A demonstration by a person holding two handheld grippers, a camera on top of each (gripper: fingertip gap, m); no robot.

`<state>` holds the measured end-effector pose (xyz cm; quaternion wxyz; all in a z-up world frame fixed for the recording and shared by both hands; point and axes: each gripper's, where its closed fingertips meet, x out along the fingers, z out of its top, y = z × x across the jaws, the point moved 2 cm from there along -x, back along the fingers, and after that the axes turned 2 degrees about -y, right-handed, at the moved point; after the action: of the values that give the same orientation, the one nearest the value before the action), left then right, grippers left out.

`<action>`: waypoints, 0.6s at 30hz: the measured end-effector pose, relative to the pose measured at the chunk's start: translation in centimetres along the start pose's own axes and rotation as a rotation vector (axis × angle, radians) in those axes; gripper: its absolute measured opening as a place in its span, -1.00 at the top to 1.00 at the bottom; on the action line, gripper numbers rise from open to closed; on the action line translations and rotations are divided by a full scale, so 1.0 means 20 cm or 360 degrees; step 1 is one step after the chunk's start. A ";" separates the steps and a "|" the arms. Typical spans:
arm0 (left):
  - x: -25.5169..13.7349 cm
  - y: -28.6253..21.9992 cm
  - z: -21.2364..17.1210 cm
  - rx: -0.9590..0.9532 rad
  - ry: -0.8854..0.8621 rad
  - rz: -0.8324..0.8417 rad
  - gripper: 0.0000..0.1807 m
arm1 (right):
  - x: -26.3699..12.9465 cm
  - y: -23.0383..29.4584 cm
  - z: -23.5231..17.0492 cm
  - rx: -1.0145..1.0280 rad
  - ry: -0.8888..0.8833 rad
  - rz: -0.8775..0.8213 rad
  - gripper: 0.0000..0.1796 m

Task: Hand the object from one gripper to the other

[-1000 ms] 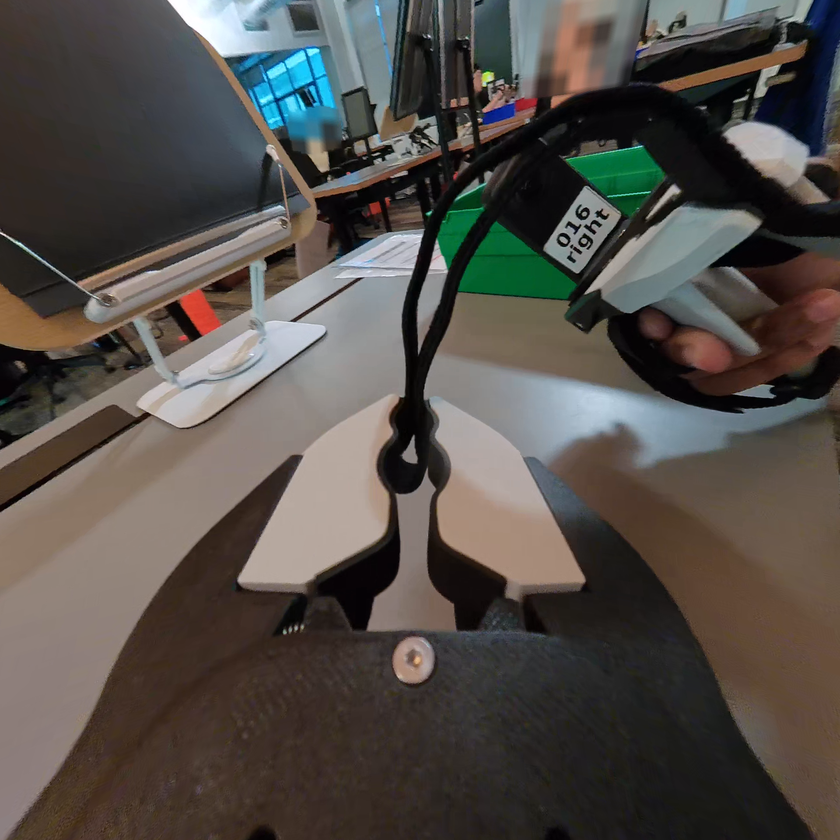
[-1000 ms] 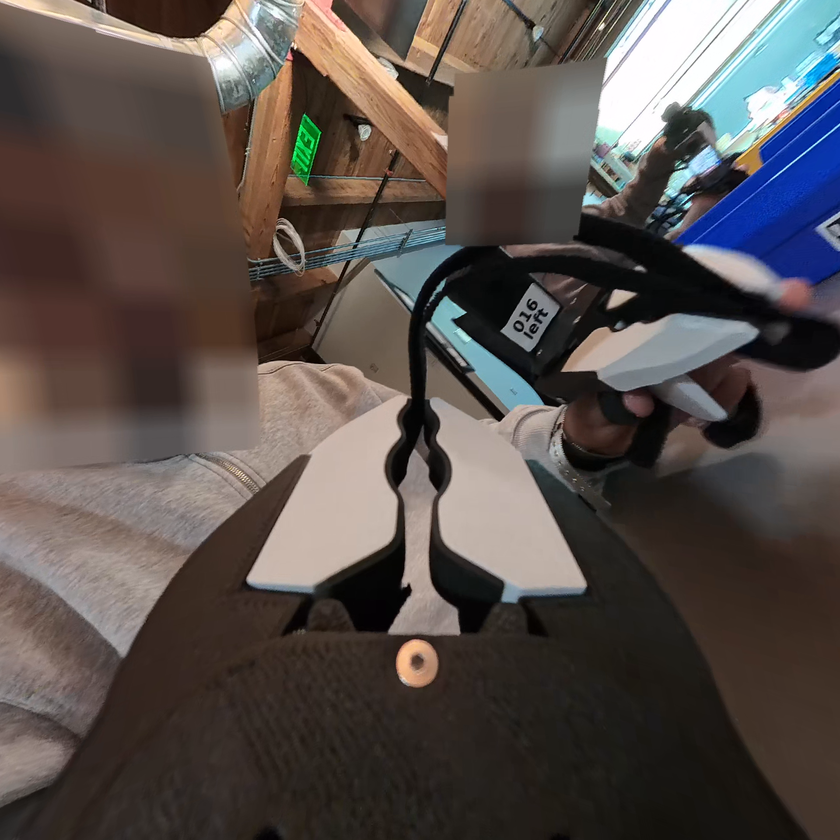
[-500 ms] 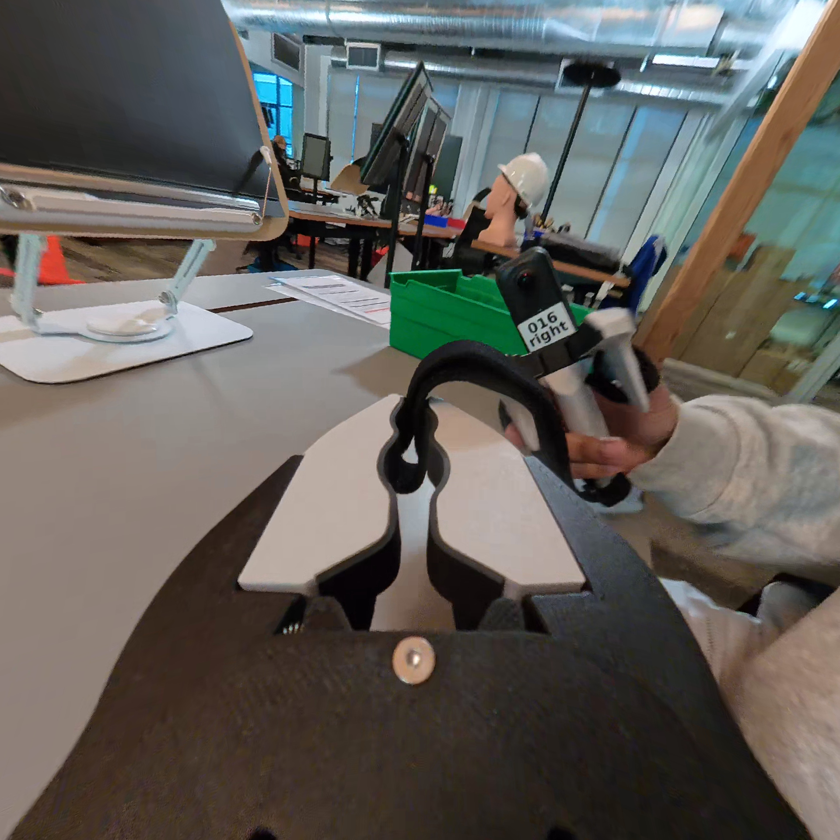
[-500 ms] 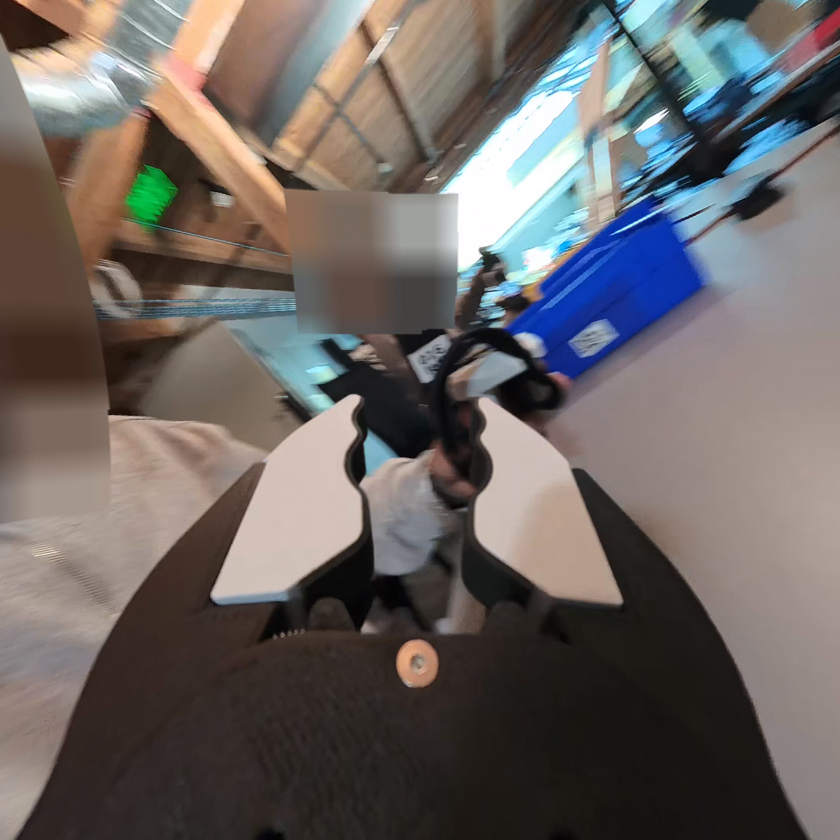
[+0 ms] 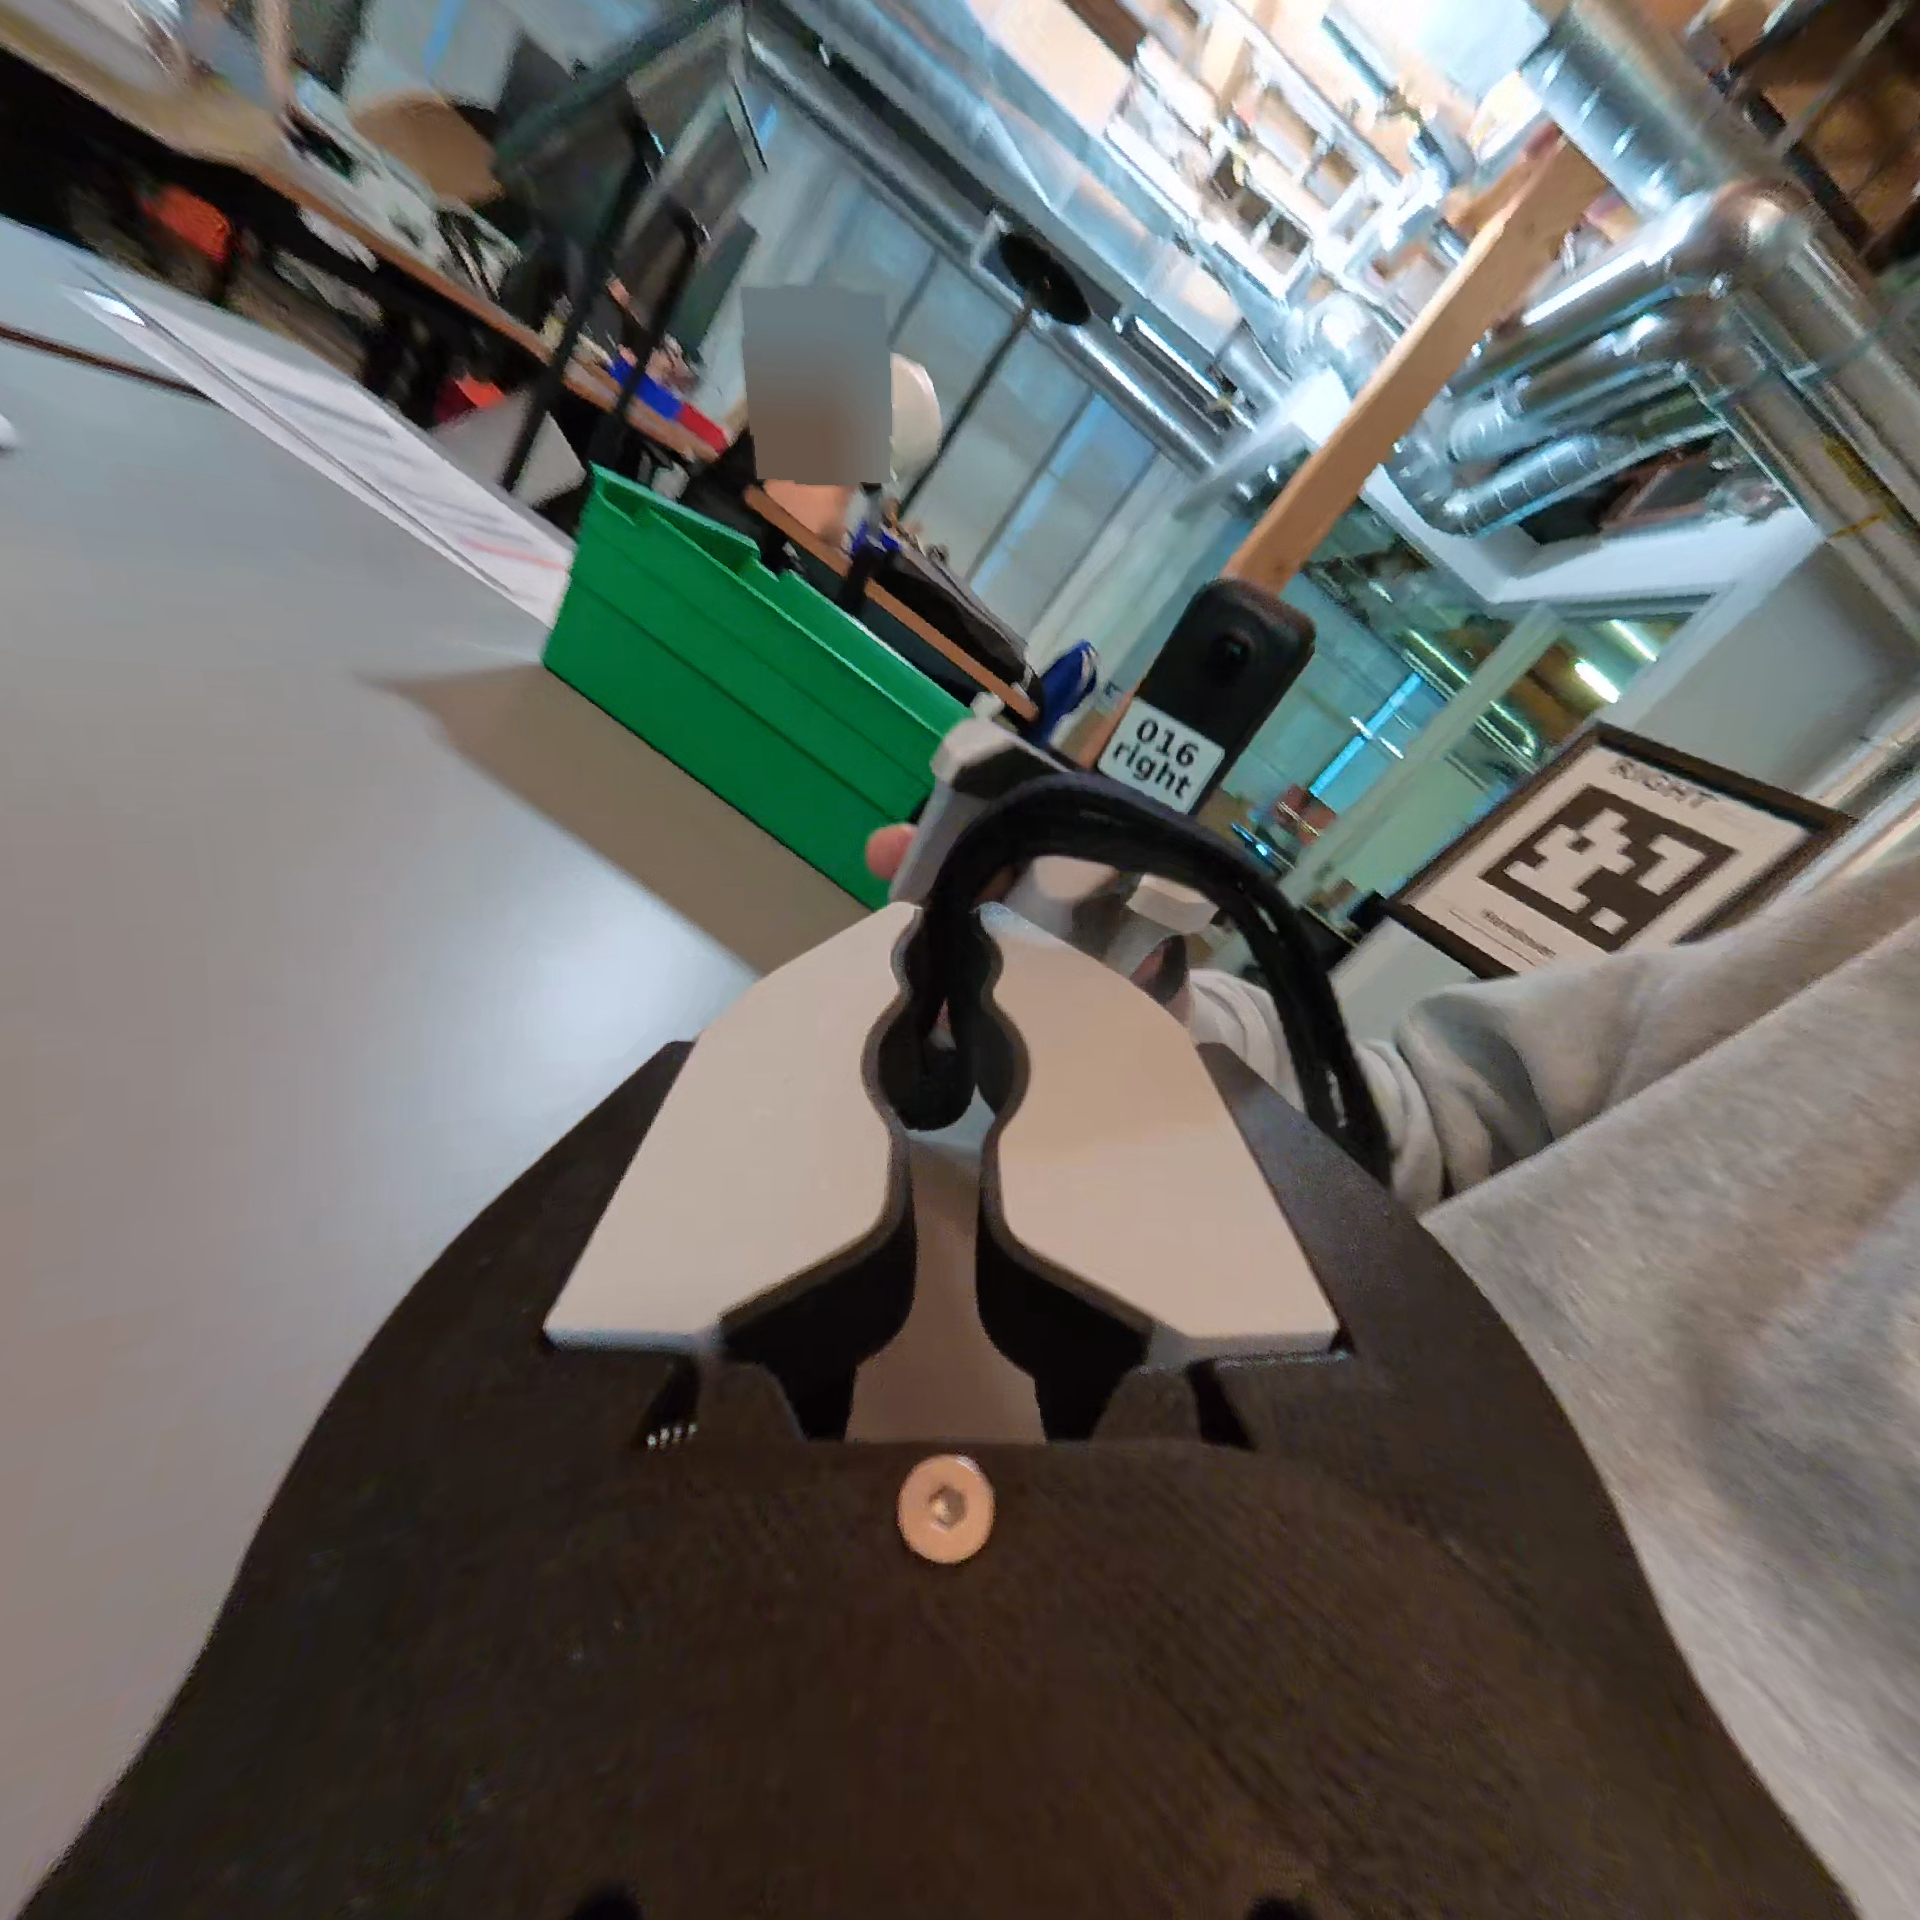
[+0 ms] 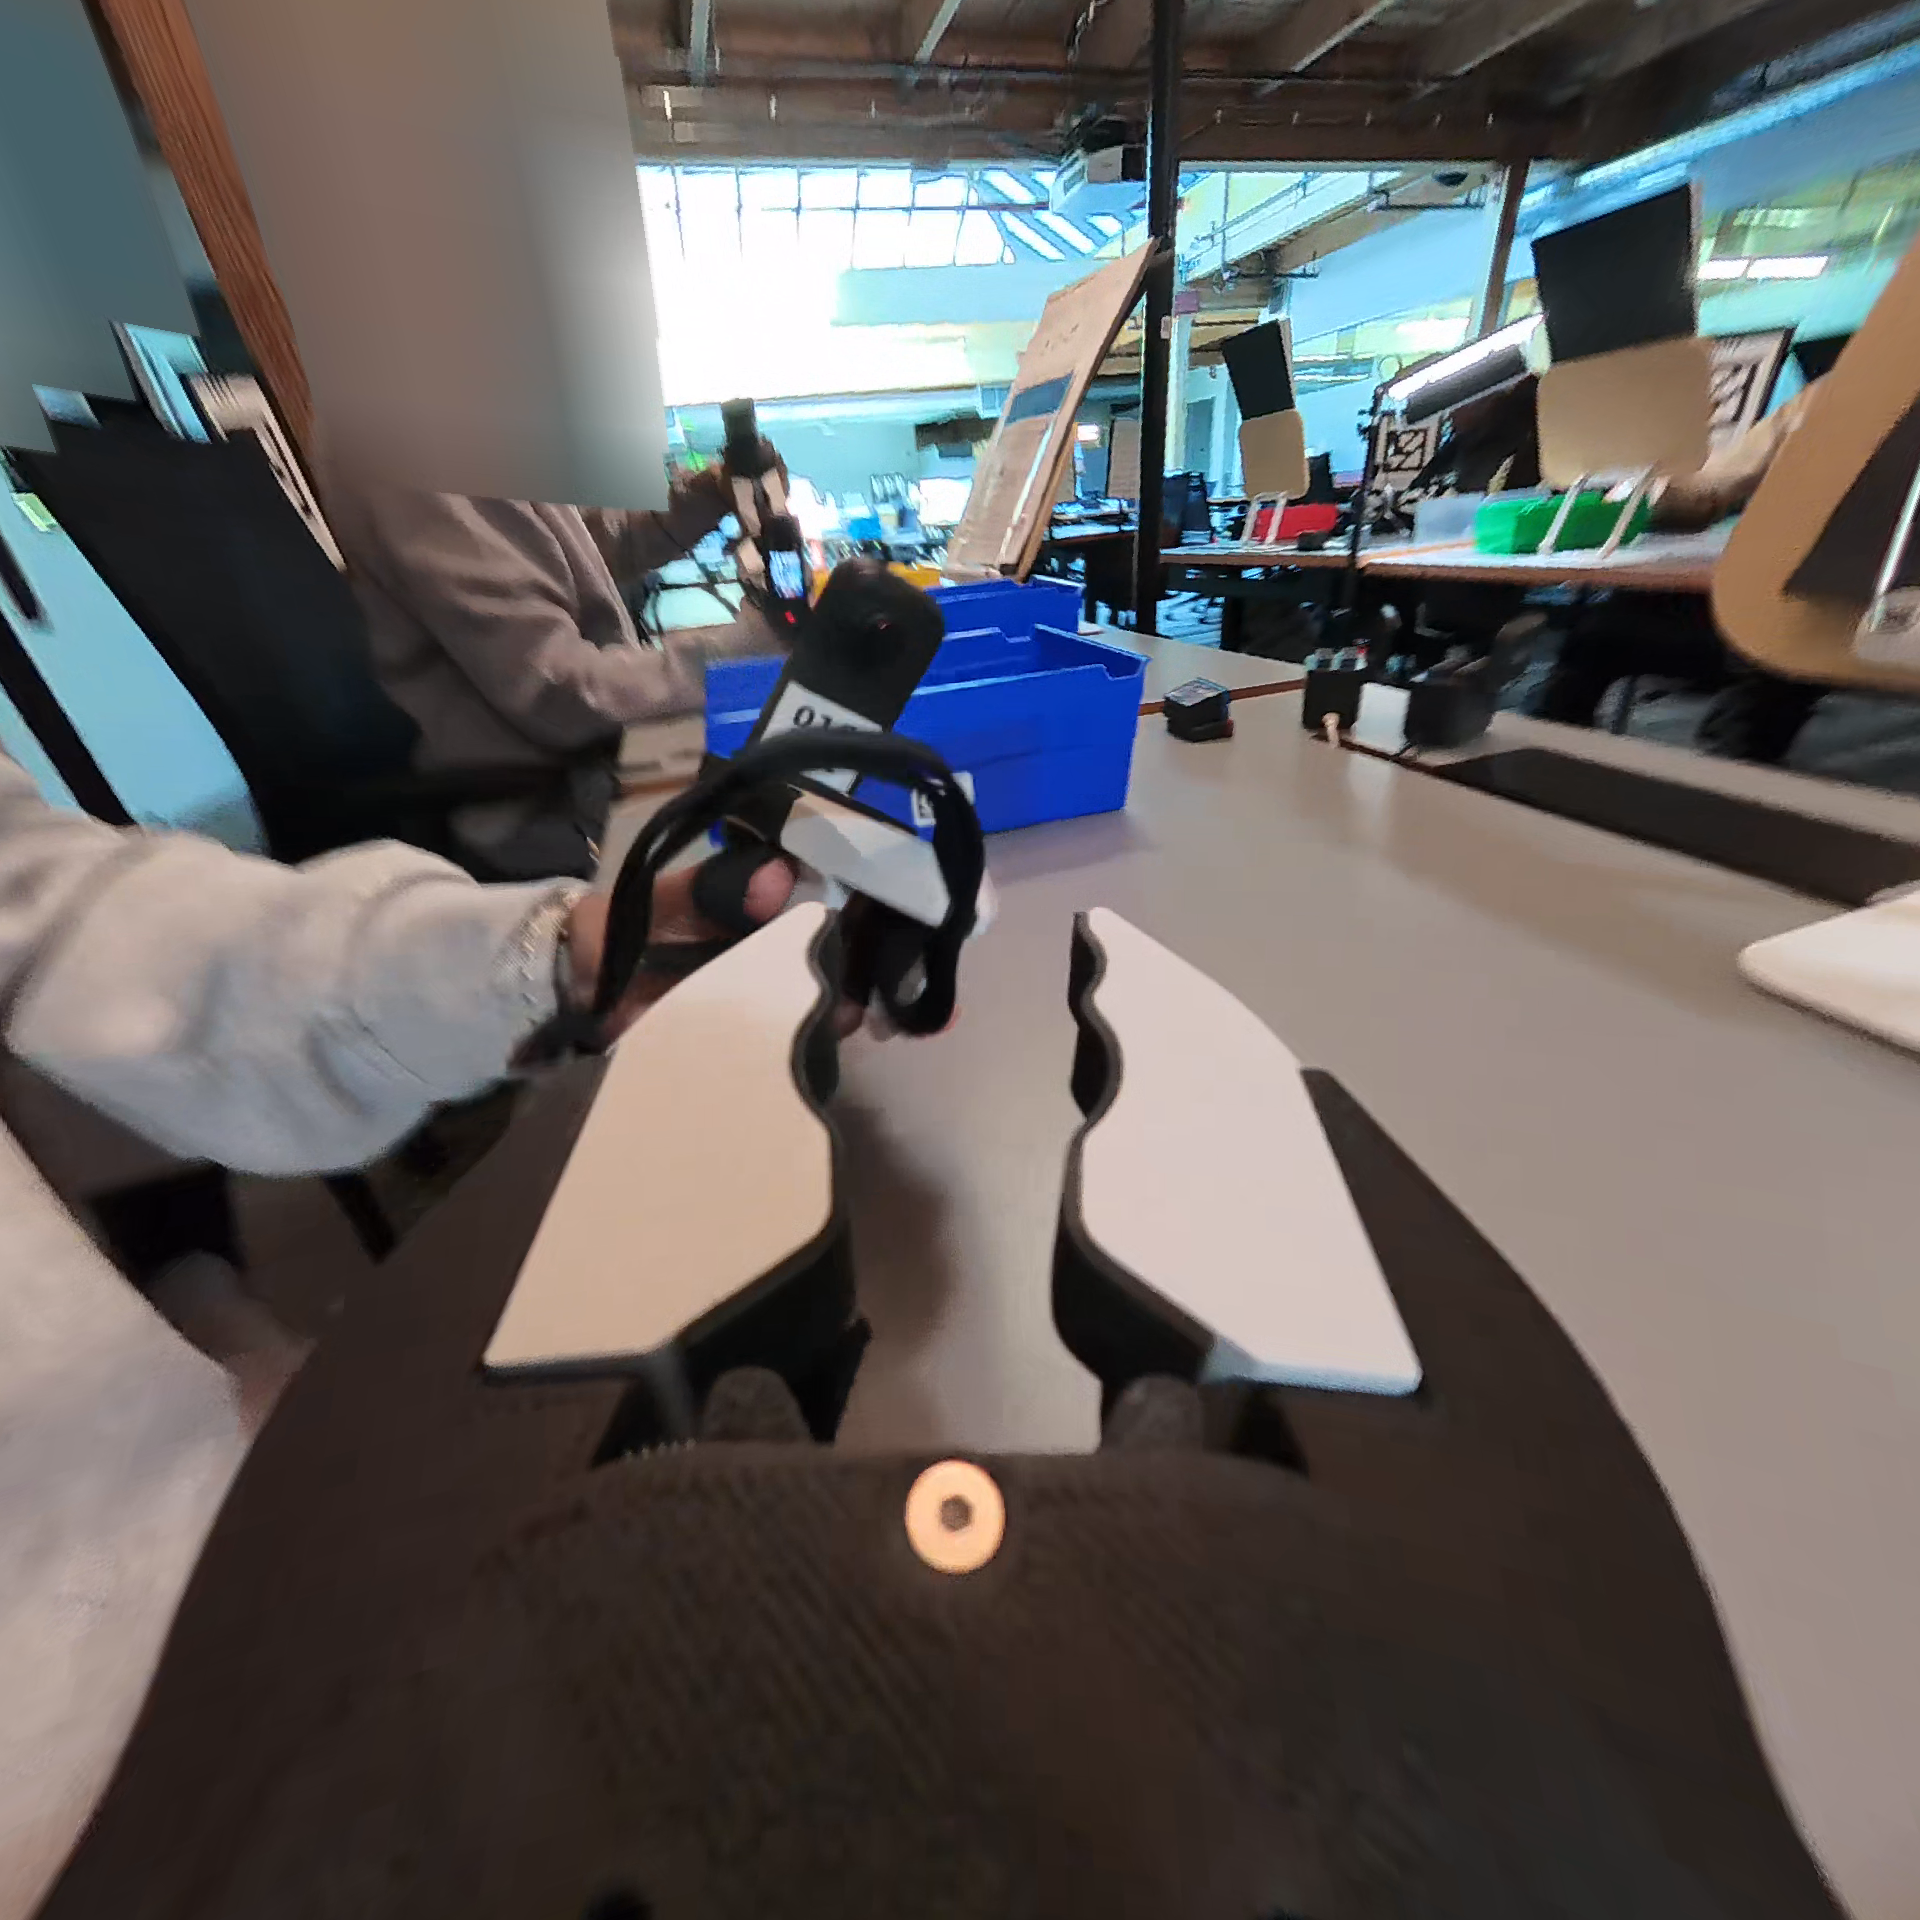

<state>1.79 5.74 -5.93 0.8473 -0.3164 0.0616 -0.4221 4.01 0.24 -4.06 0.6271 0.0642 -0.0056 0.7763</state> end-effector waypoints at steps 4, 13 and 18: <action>0.05 -0.03 -0.09 -0.0091 0.0164 -0.0100 0.96 | 0.02 0.03 -0.04 -0.0244 0.0111 -0.0021 0.49; 0.09 -0.04 -0.20 -0.0157 0.0376 -0.0141 0.95 | 0.05 0.13 -0.05 -0.0614 0.0178 -0.0011 0.51; 0.10 -0.04 -0.26 -0.0172 0.0489 -0.0135 0.95 | 0.06 0.17 -0.08 -0.0756 0.0225 0.0000 0.64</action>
<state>0.60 1.29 -9.23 0.7911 -0.2956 0.1997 -0.4969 0.26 0.83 -5.24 0.6233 -0.1394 -0.1442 0.7558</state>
